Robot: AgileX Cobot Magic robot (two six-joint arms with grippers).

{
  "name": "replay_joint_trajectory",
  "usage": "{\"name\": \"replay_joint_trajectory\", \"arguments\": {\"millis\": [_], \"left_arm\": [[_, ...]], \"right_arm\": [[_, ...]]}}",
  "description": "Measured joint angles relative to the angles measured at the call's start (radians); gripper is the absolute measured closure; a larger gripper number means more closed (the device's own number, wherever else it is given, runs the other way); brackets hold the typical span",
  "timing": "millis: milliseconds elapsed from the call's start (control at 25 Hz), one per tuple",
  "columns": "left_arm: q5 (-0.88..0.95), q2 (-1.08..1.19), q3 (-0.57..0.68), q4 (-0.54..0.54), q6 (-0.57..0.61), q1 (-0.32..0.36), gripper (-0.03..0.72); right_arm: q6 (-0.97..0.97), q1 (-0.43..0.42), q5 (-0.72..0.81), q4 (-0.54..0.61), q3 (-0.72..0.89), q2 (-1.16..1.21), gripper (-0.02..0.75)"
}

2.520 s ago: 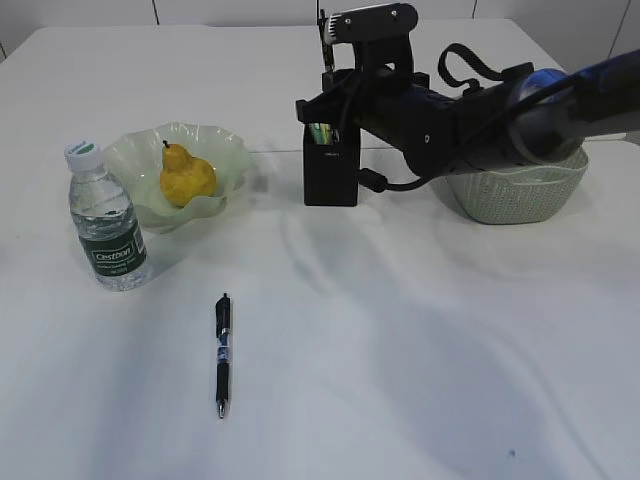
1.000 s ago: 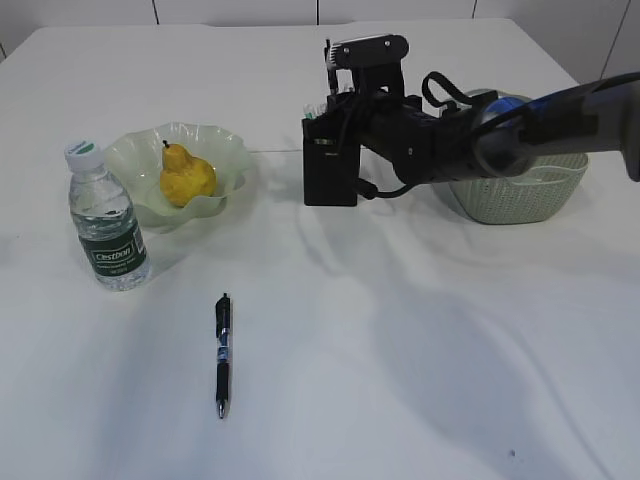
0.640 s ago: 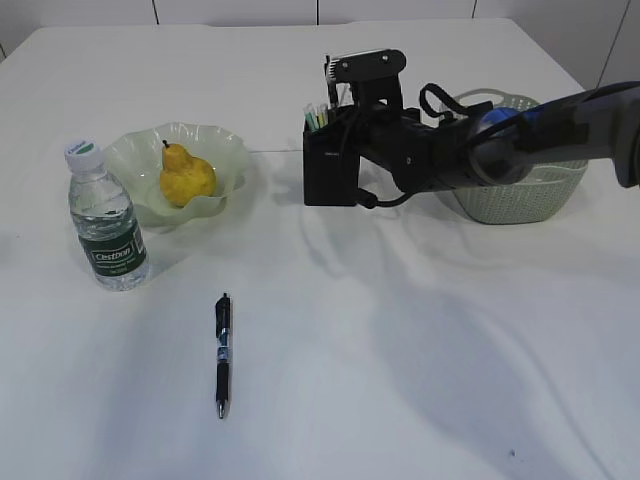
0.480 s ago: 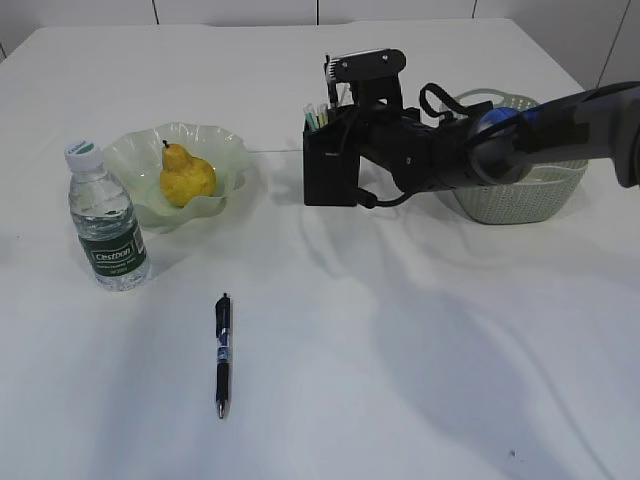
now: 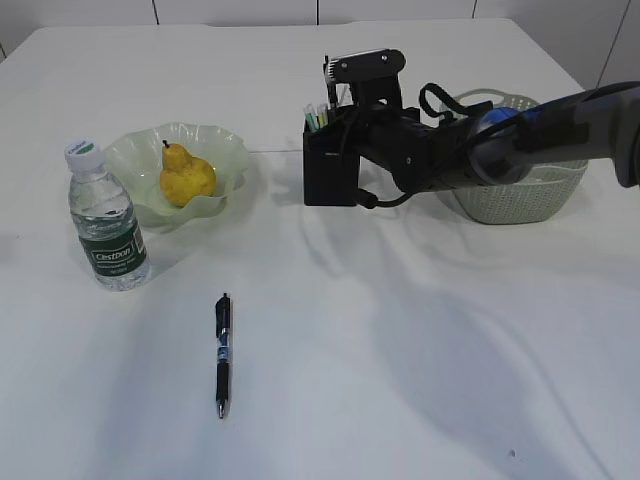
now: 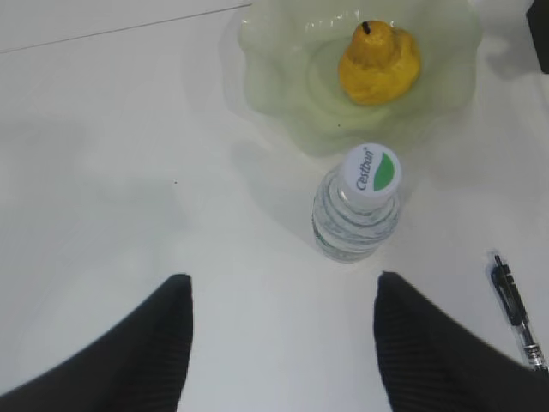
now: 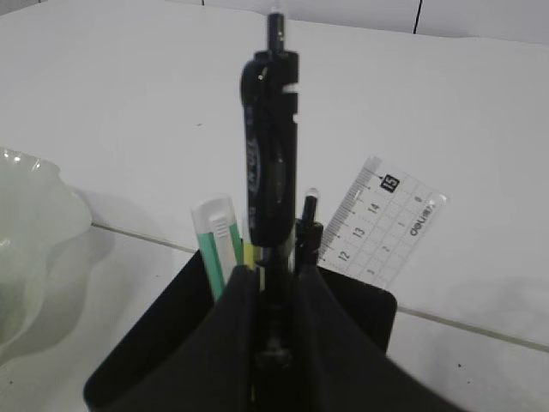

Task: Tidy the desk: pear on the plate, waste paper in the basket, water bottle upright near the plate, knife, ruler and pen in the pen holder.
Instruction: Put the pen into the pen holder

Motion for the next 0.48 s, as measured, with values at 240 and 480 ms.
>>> {"name": "replay_joint_trajectory", "arguments": {"millis": [240,480], "left_arm": [[-0.004,0.0,0.0,-0.002,0.0,0.0,0.221],[-0.004,0.0,0.0,-0.004,0.0,0.0,0.221]], "right_arm": [[0.0,0.0,0.004,0.0,0.0,0.0,0.654],[-0.001,0.0,0.005,-0.004,0.0,0.0,0.643]]}}
